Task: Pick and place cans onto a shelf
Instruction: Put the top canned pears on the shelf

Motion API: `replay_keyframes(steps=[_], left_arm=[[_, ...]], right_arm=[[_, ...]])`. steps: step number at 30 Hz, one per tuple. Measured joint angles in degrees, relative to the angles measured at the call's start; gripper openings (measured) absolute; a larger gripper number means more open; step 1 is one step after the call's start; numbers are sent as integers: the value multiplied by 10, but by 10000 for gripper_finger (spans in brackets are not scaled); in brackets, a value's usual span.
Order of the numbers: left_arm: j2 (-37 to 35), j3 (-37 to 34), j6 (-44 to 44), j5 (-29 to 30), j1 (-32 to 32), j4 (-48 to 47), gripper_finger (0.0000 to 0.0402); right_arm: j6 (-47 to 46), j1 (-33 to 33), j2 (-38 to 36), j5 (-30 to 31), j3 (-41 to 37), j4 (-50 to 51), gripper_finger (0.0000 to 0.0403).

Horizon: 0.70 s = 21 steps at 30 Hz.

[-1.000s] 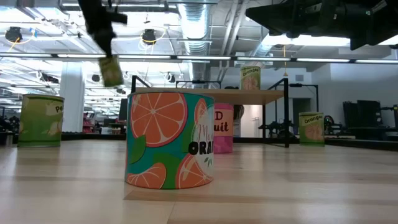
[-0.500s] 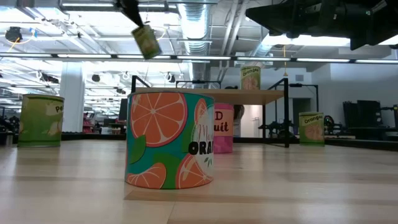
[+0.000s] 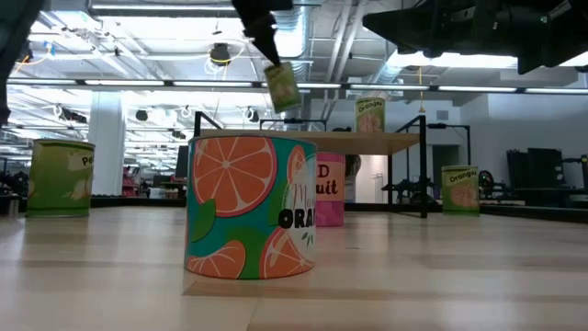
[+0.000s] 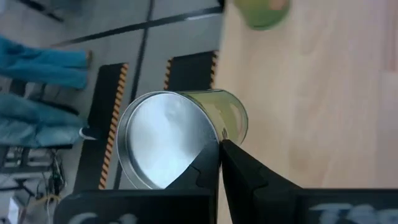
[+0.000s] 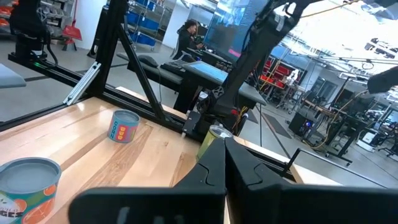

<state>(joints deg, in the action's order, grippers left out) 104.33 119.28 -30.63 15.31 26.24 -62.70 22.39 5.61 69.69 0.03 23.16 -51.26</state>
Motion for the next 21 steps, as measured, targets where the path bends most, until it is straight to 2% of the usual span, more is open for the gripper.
replay_keyframes(steps=[5, 10, 21], left_arm=[[77, 81, -3, -1, -18, -51, 0], [127, 121, -17, -17, -28, -58, 0], [150, 128, -19, -62, -31, -61, 0]], right_arm=[[-2, 0, 0, 0, 0, 2, 11], [-5, 0, 0, 0, 0, 3, 11], [-5, 0, 0, 0, 0, 7, 11]])
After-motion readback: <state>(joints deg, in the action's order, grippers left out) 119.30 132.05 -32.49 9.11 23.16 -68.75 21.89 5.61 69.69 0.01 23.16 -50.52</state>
